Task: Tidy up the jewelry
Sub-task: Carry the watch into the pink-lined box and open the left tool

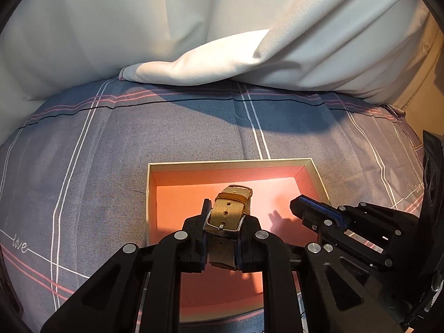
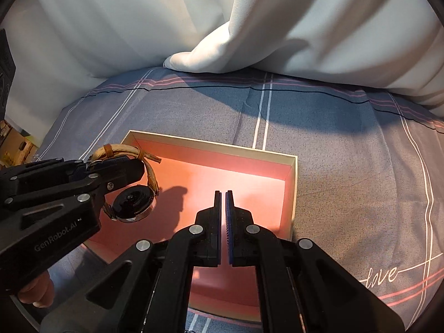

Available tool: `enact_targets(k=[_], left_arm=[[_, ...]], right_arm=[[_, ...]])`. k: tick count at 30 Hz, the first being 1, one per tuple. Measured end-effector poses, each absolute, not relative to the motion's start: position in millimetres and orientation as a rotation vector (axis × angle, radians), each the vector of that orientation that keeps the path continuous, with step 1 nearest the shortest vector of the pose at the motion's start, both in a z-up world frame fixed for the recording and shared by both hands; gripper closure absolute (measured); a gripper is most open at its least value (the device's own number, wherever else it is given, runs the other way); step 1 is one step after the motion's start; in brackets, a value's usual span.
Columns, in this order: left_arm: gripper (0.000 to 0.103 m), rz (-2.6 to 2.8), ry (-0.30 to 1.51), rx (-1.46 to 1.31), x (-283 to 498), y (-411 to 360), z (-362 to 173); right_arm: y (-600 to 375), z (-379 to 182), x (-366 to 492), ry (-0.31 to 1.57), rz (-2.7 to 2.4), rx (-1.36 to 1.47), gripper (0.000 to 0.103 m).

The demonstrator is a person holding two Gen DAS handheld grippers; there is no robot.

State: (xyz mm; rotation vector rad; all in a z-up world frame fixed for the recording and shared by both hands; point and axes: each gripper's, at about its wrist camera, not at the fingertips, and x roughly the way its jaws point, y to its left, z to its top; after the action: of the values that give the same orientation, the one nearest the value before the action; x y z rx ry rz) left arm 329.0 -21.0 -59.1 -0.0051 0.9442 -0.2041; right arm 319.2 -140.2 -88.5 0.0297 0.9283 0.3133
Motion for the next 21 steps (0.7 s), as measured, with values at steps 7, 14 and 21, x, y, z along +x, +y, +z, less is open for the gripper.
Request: enact_targets(k=[7, 14, 21], left_arm=[[0.089, -0.204, 0.974, -0.001, 333, -23, -71], [0.028, -0.158, 0.884, -0.04, 326, -11, -44], [0.021, -0.151, 0.766, -0.139, 311, 12, 10]], right_arm=[[-142, -92, 322, 0.941, 0.315, 0.019, 0.1], [-147, -83, 311, 0.912, 0.272, -0.032, 0.039], [-156, -31, 285, 0.721, 0.221, -0.088, 0.027]])
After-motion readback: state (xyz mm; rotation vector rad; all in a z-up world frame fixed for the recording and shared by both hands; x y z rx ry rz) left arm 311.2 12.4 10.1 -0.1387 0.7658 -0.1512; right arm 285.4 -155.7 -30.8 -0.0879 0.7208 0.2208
